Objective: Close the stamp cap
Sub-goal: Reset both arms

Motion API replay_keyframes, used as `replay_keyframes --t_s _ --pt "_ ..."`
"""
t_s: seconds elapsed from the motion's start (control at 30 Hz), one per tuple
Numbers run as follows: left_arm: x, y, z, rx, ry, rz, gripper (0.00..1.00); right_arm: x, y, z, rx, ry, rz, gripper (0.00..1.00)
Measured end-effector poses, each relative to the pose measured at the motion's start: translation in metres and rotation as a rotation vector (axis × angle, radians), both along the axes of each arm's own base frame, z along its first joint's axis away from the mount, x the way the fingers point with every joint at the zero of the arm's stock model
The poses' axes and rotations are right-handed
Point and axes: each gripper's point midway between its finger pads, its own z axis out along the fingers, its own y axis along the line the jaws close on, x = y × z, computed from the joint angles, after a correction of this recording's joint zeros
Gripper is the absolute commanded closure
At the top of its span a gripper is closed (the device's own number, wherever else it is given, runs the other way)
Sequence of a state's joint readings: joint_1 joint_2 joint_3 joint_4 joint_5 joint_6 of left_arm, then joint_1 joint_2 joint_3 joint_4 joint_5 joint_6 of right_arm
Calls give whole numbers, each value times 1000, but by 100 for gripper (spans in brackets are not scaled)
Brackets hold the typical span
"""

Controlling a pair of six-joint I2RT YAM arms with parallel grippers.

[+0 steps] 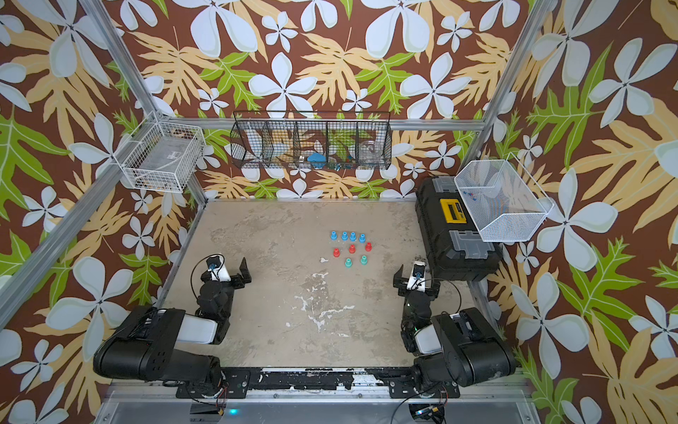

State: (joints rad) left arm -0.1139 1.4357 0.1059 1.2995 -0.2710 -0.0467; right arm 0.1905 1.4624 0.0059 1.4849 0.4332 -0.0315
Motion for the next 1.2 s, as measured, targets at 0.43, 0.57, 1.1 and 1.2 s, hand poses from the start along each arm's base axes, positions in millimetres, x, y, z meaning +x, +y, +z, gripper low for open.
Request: replay_keyframes --t_s 0.43,0.57,1.1,1.2 --pt "15 -8 8 12 -7 -69 0 41 -1 10 31 13 51 0" --pt "11 -10 4 13 0 -61 0 41 2 2 33 48 72 0" --pt "9 -7 2 17 5 -42 0 41 3 -2 36 63 77 0" --pt "9 -7 2 17 5 -41 0 41 3 -2 36 63 77 0"
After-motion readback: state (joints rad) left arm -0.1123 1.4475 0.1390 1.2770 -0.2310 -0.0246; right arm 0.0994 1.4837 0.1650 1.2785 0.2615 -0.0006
